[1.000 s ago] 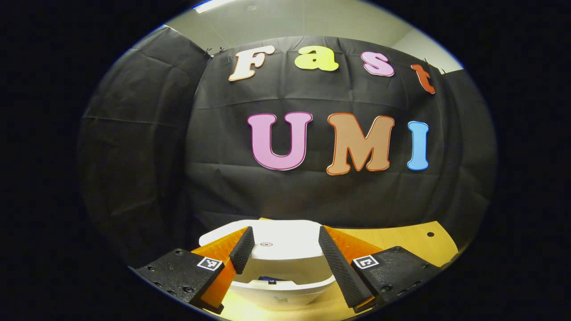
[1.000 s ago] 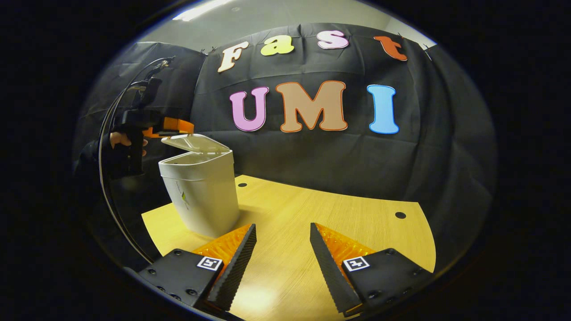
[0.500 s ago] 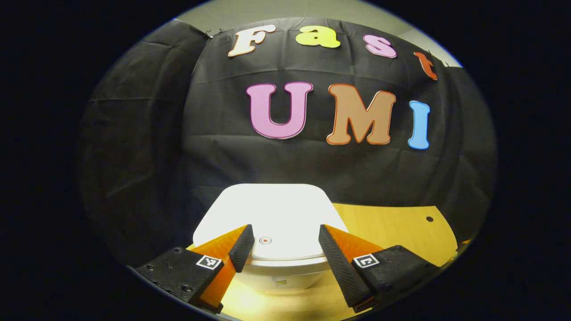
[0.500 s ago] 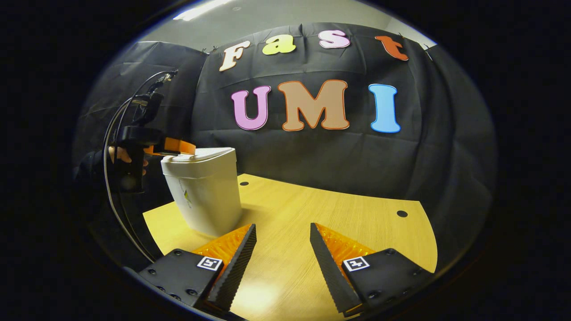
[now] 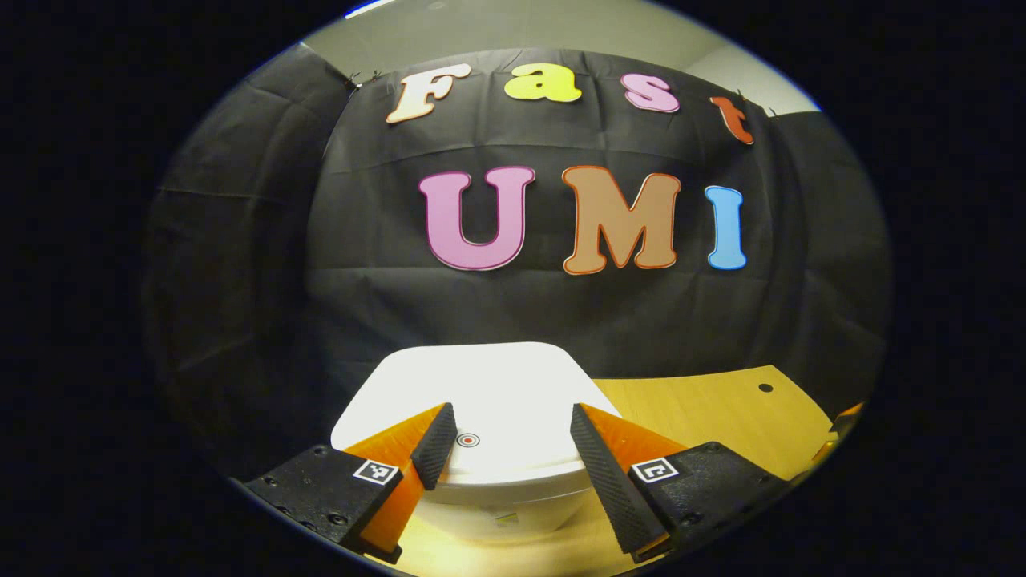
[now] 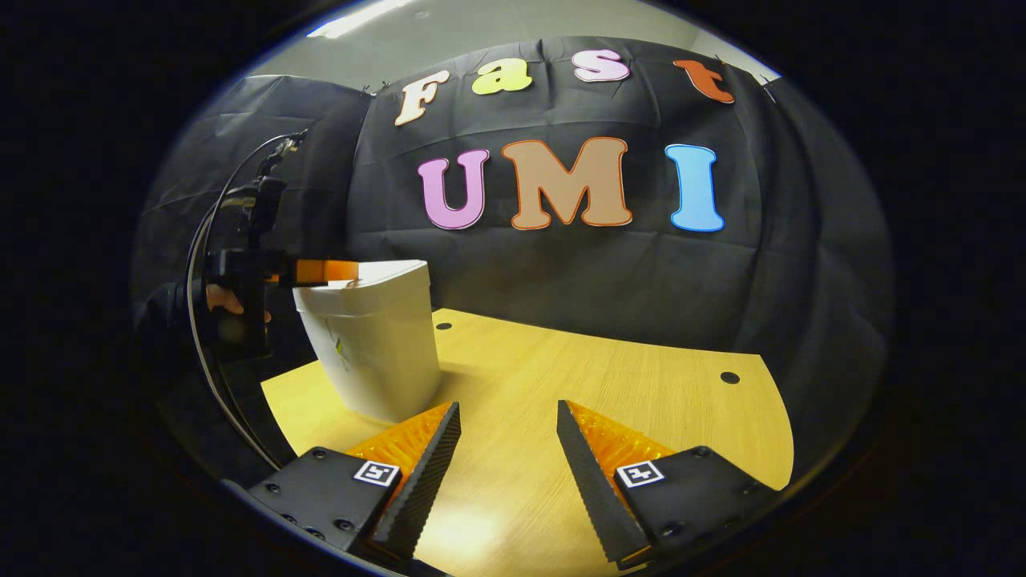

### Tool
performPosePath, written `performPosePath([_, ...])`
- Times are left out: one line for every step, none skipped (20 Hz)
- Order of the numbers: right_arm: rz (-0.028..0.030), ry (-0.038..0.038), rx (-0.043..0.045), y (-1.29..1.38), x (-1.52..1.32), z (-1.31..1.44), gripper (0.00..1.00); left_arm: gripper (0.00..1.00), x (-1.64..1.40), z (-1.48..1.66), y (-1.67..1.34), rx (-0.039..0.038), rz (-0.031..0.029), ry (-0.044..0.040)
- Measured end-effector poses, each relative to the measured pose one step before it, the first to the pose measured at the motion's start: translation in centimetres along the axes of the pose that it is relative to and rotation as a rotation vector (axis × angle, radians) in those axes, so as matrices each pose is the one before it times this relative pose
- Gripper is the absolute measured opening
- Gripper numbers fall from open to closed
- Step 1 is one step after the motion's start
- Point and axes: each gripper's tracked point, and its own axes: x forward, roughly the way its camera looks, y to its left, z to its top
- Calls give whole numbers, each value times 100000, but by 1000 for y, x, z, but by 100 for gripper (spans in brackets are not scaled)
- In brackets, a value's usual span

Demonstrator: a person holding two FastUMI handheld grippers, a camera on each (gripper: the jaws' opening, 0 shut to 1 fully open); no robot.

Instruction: Press the lid of the desktop garbage bin to open it, pick up the crumpled paper on the desktop and throw it into the bin, then pick up the pop can on the desktop and drop it into the bin, and finally close the garbage bin lid.

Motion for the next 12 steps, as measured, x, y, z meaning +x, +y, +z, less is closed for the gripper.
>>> performPosePath([-808, -2129, 813, -266, -83, 907, 83, 90, -164, 396, 14, -1739, 620, -1643])
performPosePath([-918, -2209, 995, -291, -147, 913, 83, 94, -362, 1167, -750, -1313, -1501, -3827])
performPosePath([-1296, -1932, 991, -404, -107, 824, 83, 94, -748, 1453, -1127, 152, -1746, -5152])
performPosePath([-1535, -1740, 1128, -323, -235, 636, 87, 93, -509, 1567, -1020, 1175, -2027, -4967])
performPosePath([-1402, -1710, 1109, -400, -252, 773, 87, 93, -401, 1349, -903, 2201, -1972, -5001])
performPosePath([-1199, -2062, 882, -86, -349, 725, 87, 93, -553, 1463, -994, 2623, -2266, -4764])
performPosePath([-1437, -2162, 447, -242, -303, 918, 84, 93, -469, 1199, -1140, 2215, -2258, -4132])
performPosePath([-1389, -2296, 152, -165, -380, 595, 86, 93, -442, 767, -1032, 1107, -2546, -3454])
performPosePath([-1428, -2081, 29, -103, -389, 635, 88, 93, -424, 403, -1340, -267, -3170, -2009])
performPosePath([-1105, -1923, -339, -33, -352, 535, 89, 92, -337, 236, -1282, -1260, -3116, -1278])
performPosePath([-1253, -1544, -586, -100, -278, 444, 93, 92, -625, 45, -1329, -2200, -3240, -595])
performPosePath([-1111, -1681, -701, -68, -294, 442, 96, 94, -460, -6, -1195, -2361, -2615, -343])
